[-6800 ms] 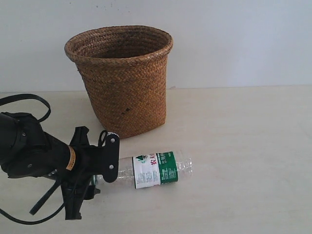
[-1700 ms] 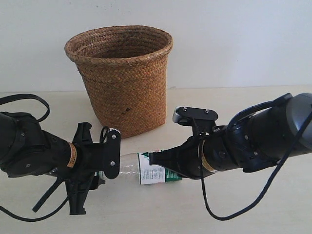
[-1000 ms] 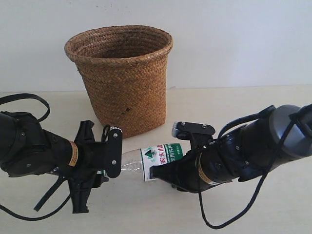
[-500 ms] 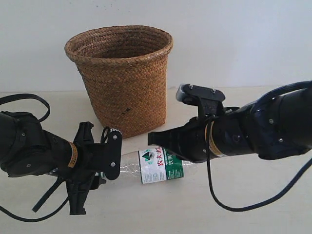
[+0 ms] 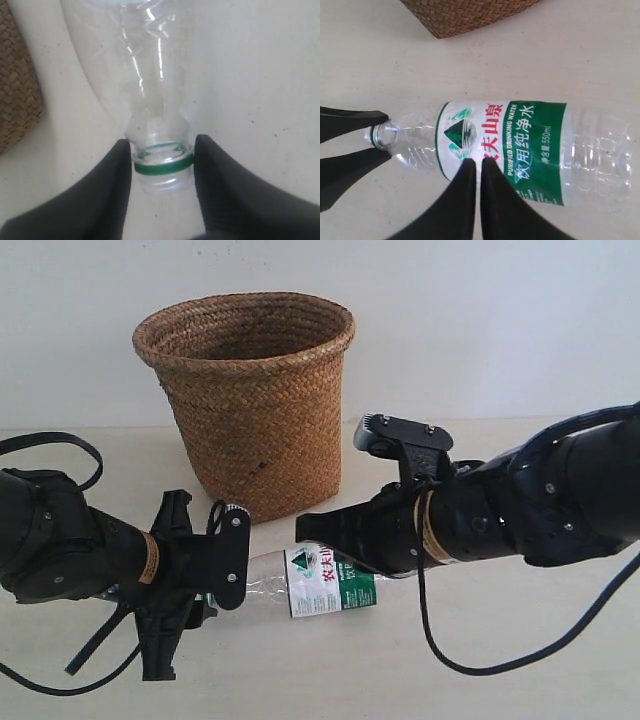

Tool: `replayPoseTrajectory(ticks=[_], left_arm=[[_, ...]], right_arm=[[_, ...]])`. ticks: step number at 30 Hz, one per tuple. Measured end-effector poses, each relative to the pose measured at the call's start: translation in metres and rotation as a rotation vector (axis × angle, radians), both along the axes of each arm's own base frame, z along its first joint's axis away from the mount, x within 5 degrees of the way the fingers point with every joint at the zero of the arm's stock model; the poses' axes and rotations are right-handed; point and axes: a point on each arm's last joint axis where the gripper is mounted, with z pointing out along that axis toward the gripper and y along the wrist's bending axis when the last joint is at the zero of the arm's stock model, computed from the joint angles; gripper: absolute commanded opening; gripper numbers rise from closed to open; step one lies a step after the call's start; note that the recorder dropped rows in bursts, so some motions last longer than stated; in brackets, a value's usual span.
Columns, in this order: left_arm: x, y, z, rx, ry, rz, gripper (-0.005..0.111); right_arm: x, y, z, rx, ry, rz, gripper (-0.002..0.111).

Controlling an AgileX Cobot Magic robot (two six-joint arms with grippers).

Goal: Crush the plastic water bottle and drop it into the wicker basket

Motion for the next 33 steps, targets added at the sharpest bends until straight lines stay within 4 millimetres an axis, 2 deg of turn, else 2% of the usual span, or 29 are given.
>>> replayPoseTrajectory(ticks=[3, 11, 25, 33], left_arm=[[0.0, 0.0, 0.0, 0.0, 0.0, 0.0, 0.004], [0.0, 0.0, 0.0, -0.002, -0.002, -0.003, 0.004], [0.0, -0.001, 0.0, -0.011, -0.001, 0.005, 0.004], [0.0, -0.001, 0.0, -0.014, -0.001, 0.006, 0.004]], right_arm=[[0.005, 0.006, 0.001, 0.02, 0.002, 0.019, 0.0], [0.02, 0.023, -0.024, 0.018, 0.061, 0.052, 0.0], [0.027, 0.023, -0.057, -0.057, 0.11, 0.025, 0.0], [0.027, 0.023, -0.057, -0.06, 0.109, 0.024, 0.0]])
